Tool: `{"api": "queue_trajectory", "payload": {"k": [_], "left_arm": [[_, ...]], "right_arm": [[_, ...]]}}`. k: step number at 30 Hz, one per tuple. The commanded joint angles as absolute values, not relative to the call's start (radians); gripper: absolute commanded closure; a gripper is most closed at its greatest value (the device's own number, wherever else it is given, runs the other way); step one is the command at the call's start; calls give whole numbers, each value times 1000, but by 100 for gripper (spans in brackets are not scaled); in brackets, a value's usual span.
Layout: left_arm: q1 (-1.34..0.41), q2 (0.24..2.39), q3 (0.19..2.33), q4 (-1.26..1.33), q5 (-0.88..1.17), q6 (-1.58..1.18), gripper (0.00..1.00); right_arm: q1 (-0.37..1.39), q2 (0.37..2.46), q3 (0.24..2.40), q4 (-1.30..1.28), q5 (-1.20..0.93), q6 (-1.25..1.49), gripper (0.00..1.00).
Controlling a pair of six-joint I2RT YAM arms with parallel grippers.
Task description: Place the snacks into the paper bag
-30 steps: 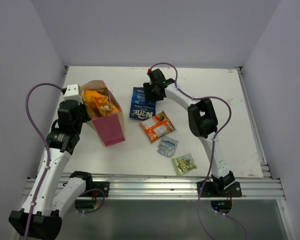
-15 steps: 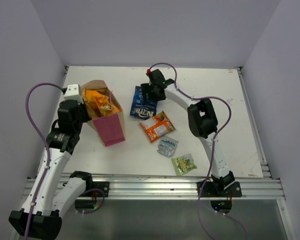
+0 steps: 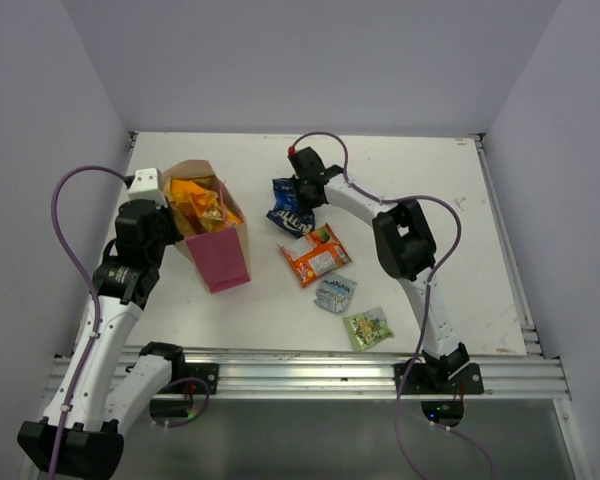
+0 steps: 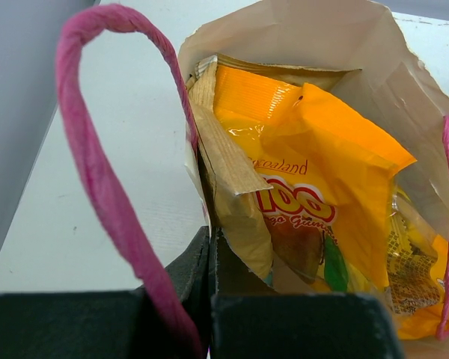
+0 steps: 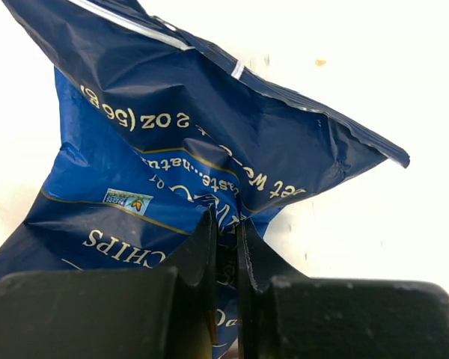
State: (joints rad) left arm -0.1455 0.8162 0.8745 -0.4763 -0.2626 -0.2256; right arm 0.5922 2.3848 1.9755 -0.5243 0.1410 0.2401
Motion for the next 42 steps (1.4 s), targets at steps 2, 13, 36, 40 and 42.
{"api": "queue_trajectory", "payload": {"k": [2, 13, 36, 40, 42], "left_arm": [[-147, 813, 861, -428, -230, -218, 100], [-149, 810, 862, -423, -215, -215, 100], [-147, 755, 828, -439, -189, -236, 100], [-147, 747, 828, -443, -189, -227, 100], [-149, 744, 828, -445, -189, -224, 100]], "right_arm": [[601, 2286, 1943, -719, 204, 193, 100], [690, 2019, 2462, -634, 140, 320, 100], [937, 2106, 2255, -466, -104, 391, 100], [959, 2128, 2272, -492, -86, 305, 100], [972, 2122, 2281, -524, -68, 234, 100]]}}
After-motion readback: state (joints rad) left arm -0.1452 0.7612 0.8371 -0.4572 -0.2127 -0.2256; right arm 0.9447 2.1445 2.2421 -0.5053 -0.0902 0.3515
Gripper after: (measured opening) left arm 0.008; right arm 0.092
